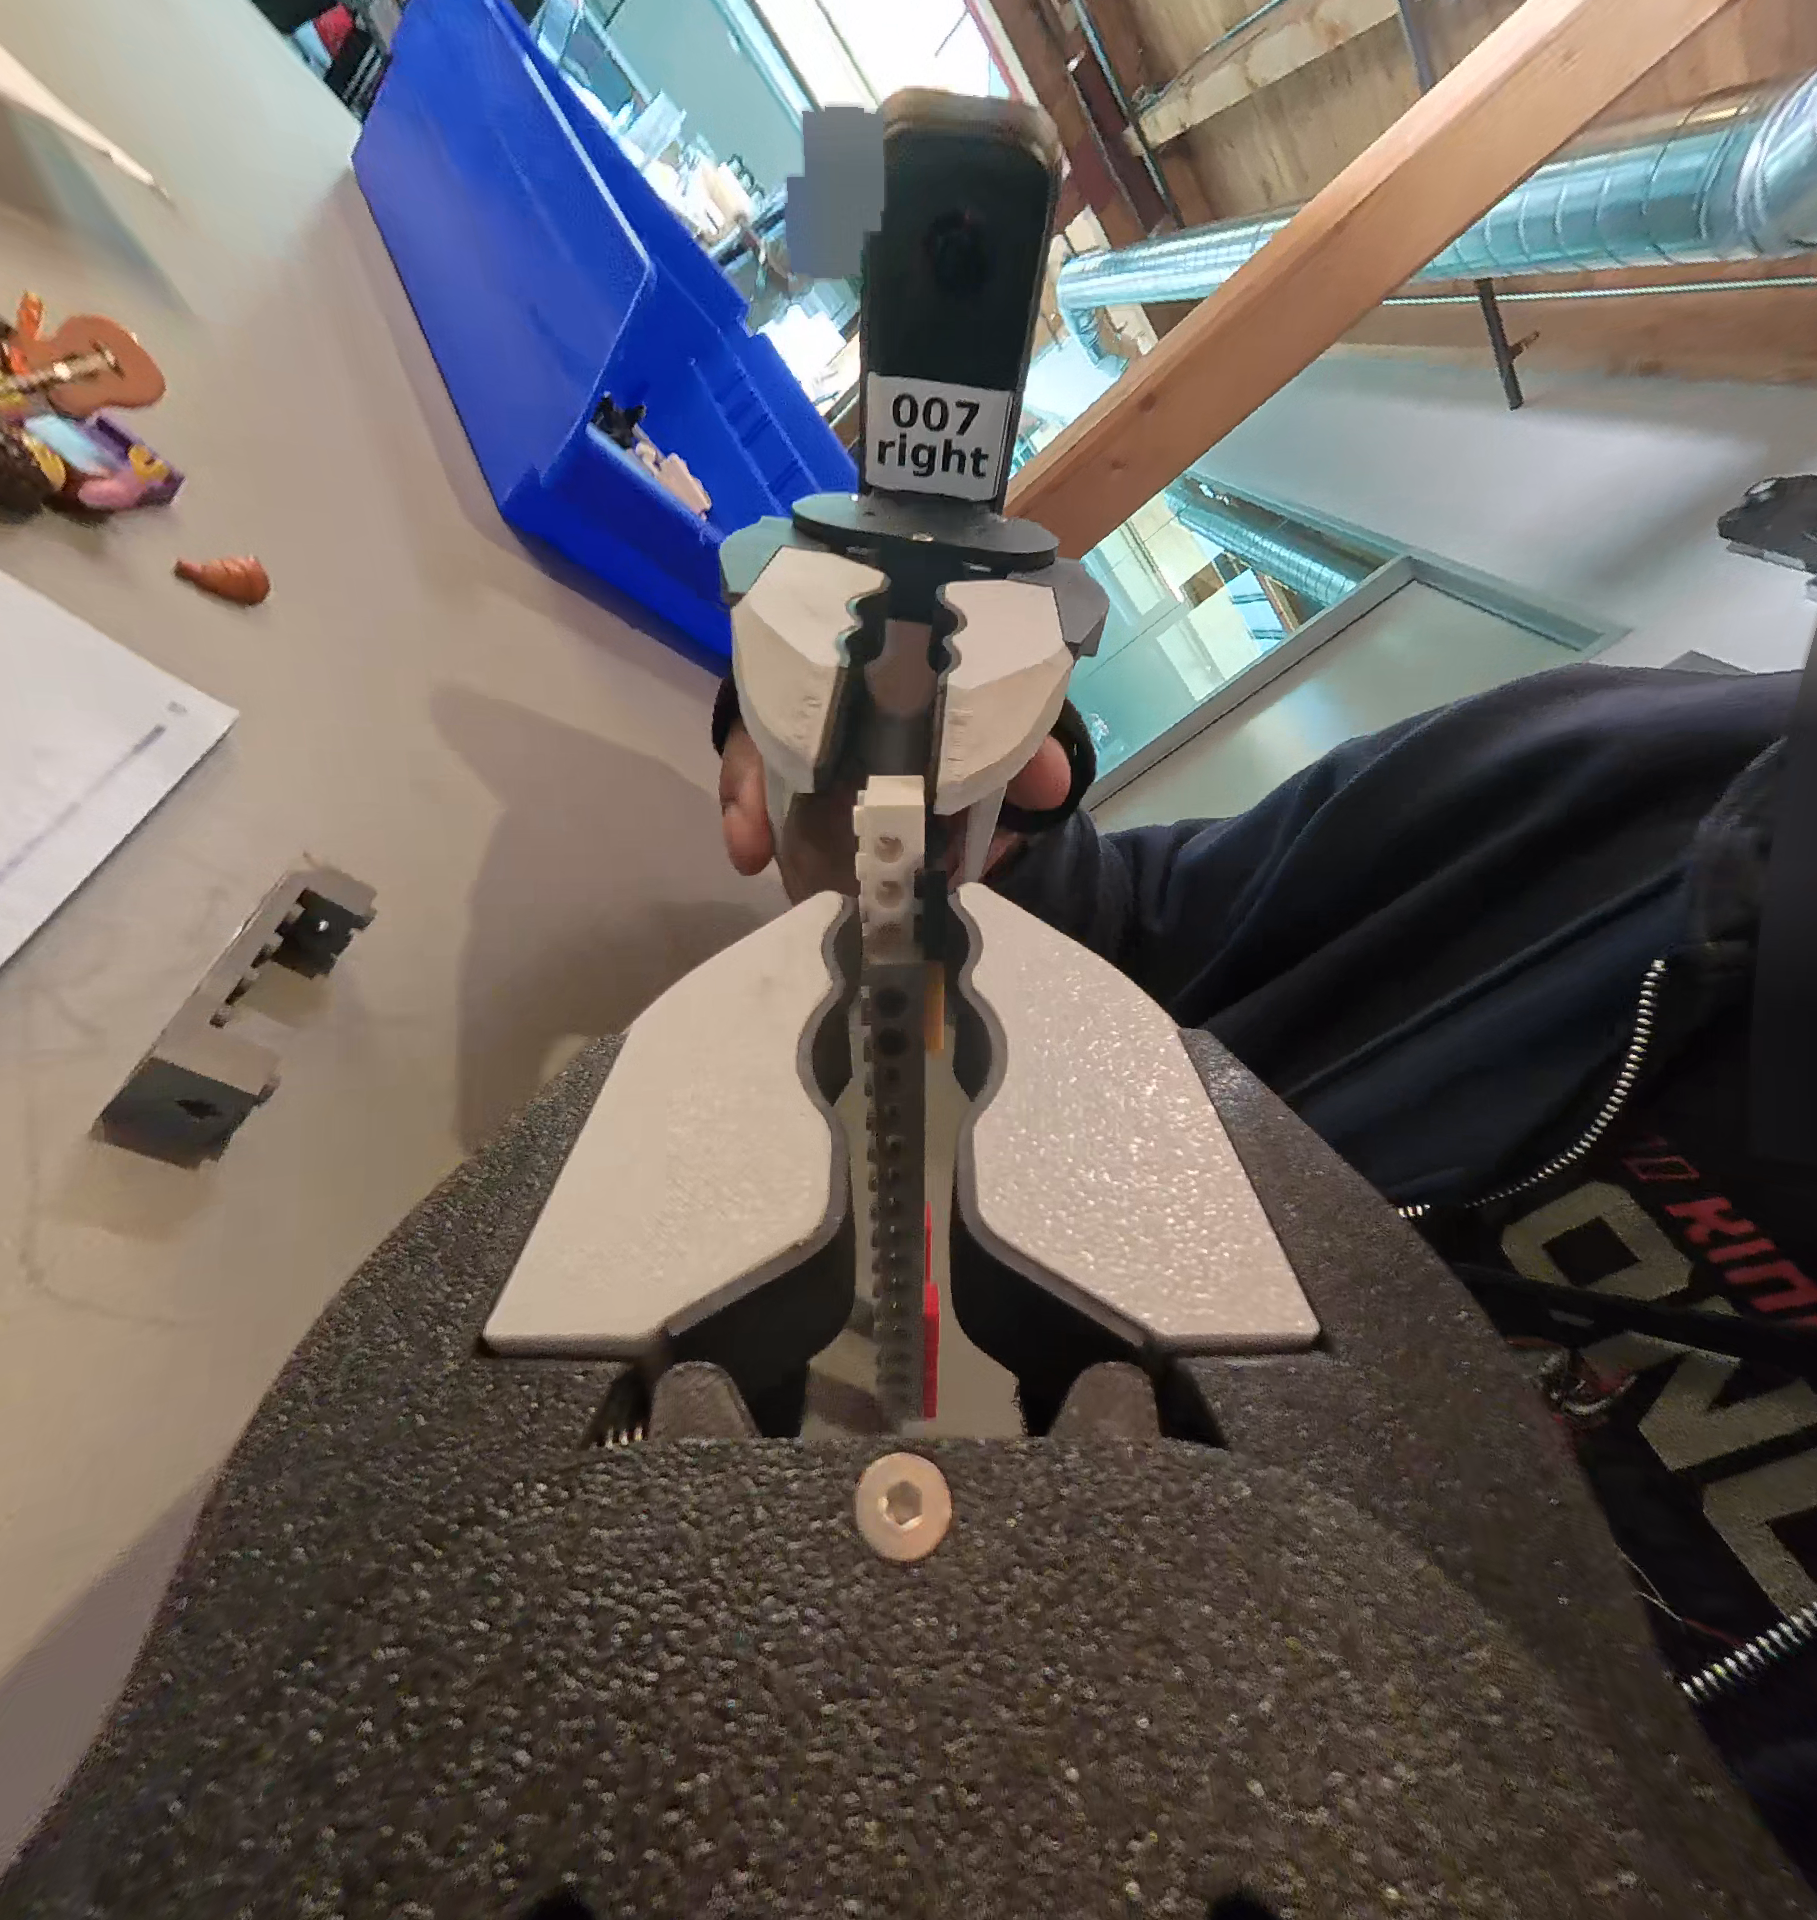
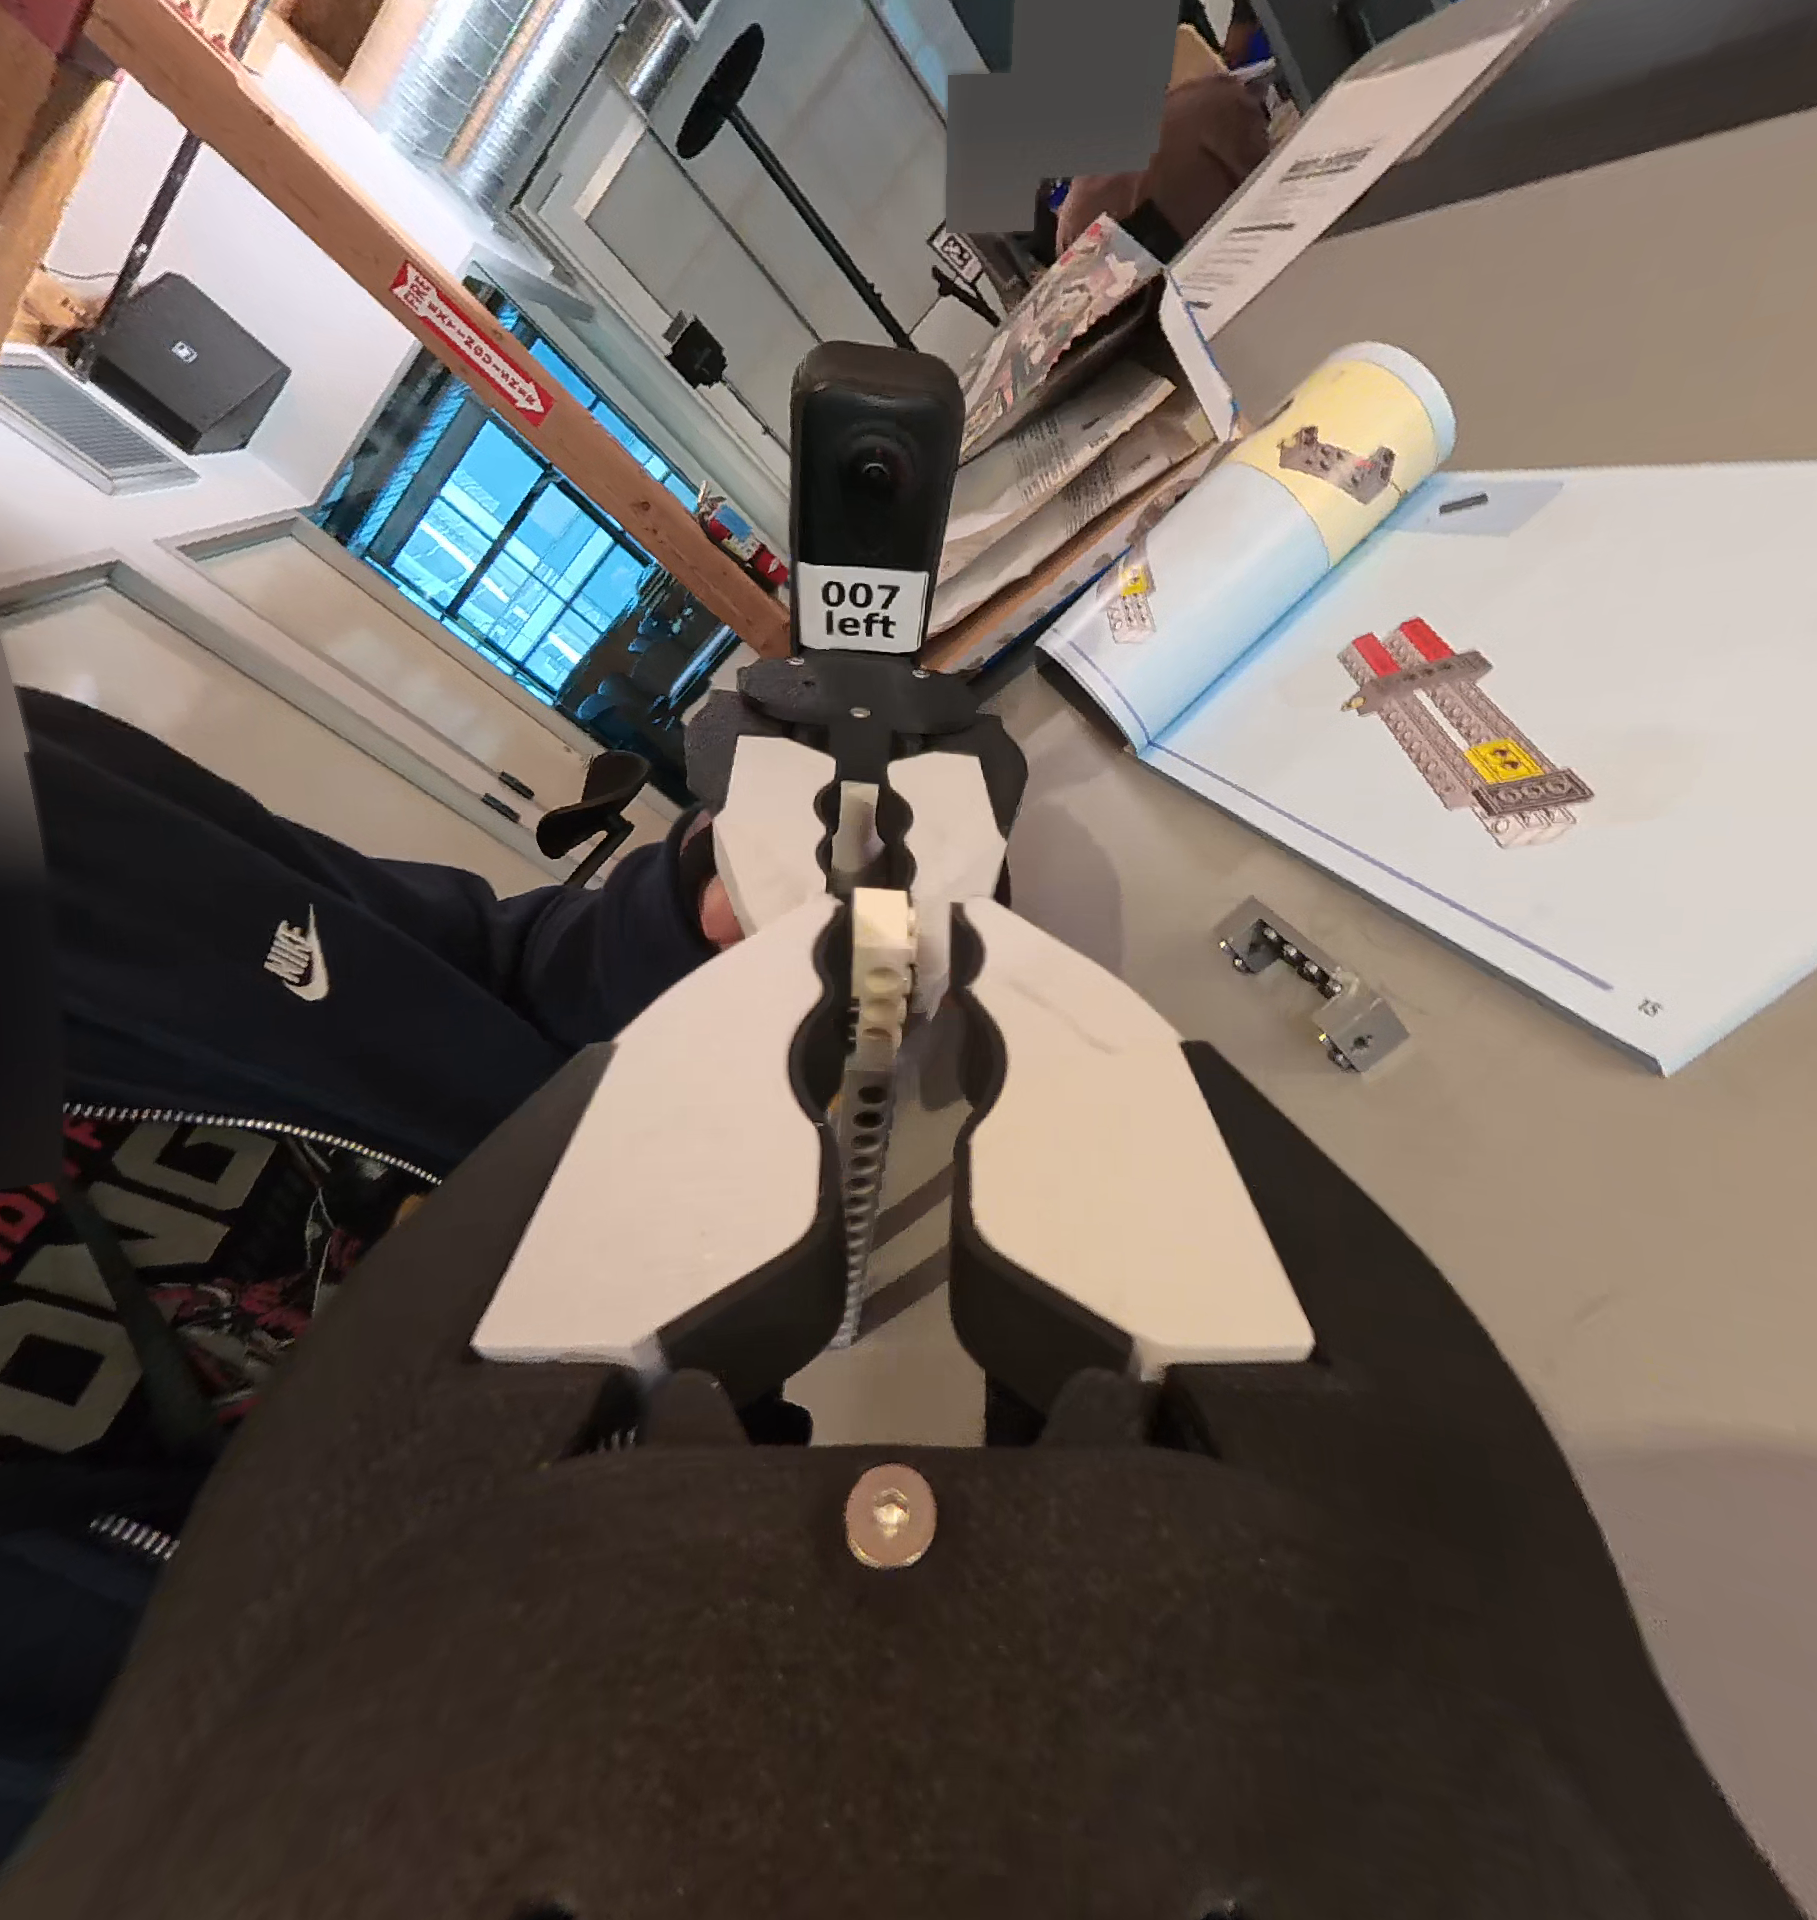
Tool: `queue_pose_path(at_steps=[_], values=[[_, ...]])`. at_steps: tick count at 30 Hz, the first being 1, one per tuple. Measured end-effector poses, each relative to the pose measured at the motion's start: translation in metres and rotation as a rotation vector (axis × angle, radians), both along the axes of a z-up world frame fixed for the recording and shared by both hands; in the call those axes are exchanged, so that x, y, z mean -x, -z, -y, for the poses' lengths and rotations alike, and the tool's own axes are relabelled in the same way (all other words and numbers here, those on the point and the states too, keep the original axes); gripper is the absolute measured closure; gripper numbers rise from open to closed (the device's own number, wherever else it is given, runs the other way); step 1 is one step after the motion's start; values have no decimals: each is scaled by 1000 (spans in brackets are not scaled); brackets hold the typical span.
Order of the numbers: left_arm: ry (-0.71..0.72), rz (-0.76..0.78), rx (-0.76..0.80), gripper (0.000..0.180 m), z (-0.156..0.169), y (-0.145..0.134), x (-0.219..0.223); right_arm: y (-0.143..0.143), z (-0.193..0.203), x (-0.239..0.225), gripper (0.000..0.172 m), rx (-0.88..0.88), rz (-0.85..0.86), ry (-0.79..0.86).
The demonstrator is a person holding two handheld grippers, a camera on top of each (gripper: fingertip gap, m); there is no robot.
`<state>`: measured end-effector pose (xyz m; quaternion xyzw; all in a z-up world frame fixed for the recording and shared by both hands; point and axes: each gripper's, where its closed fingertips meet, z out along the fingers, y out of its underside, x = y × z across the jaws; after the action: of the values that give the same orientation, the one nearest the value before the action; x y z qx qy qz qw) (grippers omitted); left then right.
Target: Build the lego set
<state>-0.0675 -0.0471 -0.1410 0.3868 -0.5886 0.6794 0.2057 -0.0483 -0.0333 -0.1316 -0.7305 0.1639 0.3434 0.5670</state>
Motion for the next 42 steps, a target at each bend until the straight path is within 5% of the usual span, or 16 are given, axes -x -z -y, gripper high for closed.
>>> queue_pose_path(at_steps=[14,27,32,38,42], values=[[-79,-249,-197,146,-13,49,-12,46,14,-22,171,184,-118,55],[-62,2,-661,114,-11,70,-4,55,15,-25,169,270,148,102],[-142,162,-621,113,-17,46,-16,41,8,-35,169,206,224,130],[-300,527,-372,120,-21,-21,-19,15,-5,-50,165,69,269,190],[-401,635,-308,119,-21,-30,-27,4,-12,-62,161,21,334,217]])
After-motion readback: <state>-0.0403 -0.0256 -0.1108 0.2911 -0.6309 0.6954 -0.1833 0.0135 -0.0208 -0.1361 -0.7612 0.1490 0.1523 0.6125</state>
